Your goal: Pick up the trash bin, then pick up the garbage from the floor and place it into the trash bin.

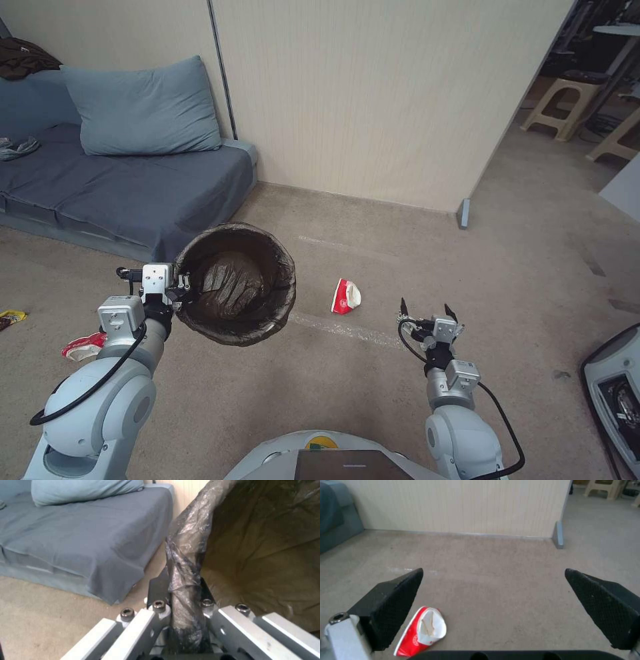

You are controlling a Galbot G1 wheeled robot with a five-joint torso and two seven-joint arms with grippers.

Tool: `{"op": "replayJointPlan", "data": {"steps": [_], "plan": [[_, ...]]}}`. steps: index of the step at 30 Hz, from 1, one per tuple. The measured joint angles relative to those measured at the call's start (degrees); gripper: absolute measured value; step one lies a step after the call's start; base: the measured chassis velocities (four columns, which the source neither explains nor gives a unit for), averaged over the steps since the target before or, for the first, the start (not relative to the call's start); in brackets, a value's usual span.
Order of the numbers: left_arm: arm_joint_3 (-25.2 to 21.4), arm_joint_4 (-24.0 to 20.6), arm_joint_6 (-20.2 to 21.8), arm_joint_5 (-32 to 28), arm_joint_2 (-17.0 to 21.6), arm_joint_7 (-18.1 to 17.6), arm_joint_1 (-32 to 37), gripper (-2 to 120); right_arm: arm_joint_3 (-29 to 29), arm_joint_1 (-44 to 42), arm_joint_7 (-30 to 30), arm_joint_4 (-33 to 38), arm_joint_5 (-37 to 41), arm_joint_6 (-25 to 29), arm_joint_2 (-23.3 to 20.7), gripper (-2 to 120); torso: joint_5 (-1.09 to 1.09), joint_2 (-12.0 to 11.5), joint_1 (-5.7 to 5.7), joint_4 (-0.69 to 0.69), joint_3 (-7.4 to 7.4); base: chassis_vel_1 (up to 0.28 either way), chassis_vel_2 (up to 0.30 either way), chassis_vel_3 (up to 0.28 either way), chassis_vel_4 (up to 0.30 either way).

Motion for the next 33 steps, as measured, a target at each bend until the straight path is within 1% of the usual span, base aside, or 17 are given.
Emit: {"op": "replayJointPlan", "data": {"steps": [6,23,33], "plan": [[0.1,0.0,0.0,0.0,0.0,0.0,0.0,0,0.1,0.2,0.0,-0.2,0.0,0.1,-0.1,100,0.0,0.0,0.0,0.0,0.0,-0.05,0.058,0.057,-0.043],[0.0,0.0,0.0,0.2,0.0,0.1,-0.2,0,0.0,0.3,0.0,-0.5,-0.1,0.1,0.0,100,0.0,0.0,0.0,0.0,0.01,-0.094,0.091,0.089,-0.099],[0.0,0.0,0.0,0.3,0.0,0.1,-0.2,0,0.0,0.4,0.0,-0.5,-0.1,0.1,-0.1,100,0.0,0.0,0.0,-0.01,0.01,-0.04,0.032,0.039,-0.03]]}}
